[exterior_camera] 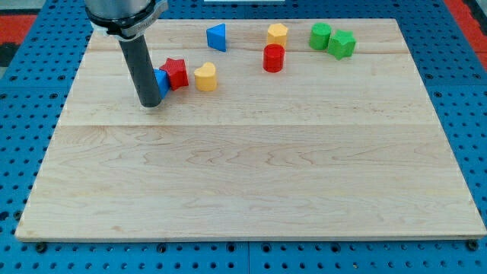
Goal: Slide the blue cube to the center left
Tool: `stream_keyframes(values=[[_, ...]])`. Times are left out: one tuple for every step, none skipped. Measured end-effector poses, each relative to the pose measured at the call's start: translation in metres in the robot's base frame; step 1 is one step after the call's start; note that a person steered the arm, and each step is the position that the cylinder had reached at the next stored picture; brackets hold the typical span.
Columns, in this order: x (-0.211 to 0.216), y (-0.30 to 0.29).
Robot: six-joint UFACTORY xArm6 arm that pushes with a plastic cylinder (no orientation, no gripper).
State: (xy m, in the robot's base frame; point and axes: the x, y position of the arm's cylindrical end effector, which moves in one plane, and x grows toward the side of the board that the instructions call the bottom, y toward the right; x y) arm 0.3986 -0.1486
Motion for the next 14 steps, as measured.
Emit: stream_keyframes(values=[[-0.026,-0.007],[-0.015,0.034],[-0.013,0.034],[-0.06,0.034],[-0.076,0.032],[-0.109,0.031],[-0.109,-0.005],[-0.067,0.0],[-0.057,-0.033],[-0.042,-0.039],[-0.026,-0.077],[-0.026,-0.082],[-0.026,-0.078],[-0.024,-0.066]])
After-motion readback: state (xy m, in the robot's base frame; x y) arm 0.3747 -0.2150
